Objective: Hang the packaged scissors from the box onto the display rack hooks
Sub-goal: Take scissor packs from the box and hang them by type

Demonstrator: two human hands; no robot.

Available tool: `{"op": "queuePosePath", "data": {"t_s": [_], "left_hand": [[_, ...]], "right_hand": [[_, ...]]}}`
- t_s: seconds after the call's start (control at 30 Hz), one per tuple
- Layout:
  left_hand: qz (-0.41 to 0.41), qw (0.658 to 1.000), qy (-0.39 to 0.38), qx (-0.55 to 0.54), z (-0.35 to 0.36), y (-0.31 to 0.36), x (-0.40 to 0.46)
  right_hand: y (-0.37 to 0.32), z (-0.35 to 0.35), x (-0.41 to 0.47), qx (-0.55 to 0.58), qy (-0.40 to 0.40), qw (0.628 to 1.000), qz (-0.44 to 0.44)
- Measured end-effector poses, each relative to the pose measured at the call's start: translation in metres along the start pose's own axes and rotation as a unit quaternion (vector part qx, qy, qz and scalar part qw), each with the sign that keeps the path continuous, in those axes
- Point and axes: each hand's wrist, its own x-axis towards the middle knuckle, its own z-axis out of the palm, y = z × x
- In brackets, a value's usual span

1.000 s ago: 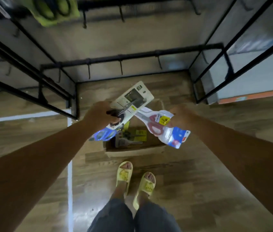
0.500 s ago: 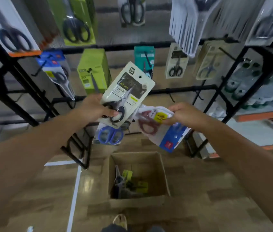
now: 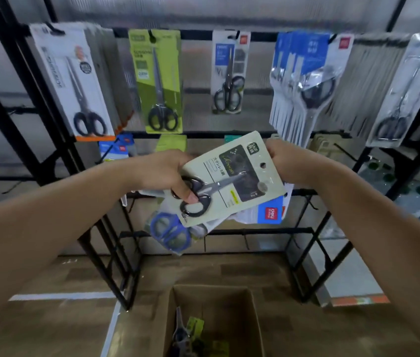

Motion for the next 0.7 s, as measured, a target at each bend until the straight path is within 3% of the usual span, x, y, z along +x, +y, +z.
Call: {"op": "queuePosePath", "data": {"t_s": [0.23, 0.43, 0.57, 0.63, 0.7], "left_hand": [[-0.006, 1.0, 0.017, -0.013, -0.01, -0.001, -0.006], [0.02, 0.995, 0.07, -0.067, -0.01, -0.013, -0.012], [0.011, 0.975, 0.123, -0.184, -0.004, -0.031, -0.014], [0.016, 0.953, 0.163, -0.254, -0.002, -0.037, -0.013], [0.025, 0.935, 0.189, -0.299, -0.001, -0.037, -0.013]], "right_hand": [[-0.03, -0.012, 0.016, -0.06, 0.014, 0.995, -0.075], [-0.02, -0.003, 0.027, -0.092, 0.159, 0.978, -0.102], [-0.004, 0.013, 0.029, 0.027, 0.297, 0.954, -0.007], [0.0, 0.022, 0.027, 0.211, 0.233, 0.944, 0.103], [0.0, 0.029, 0.026, 0.423, 0.103, 0.891, 0.131]]}}
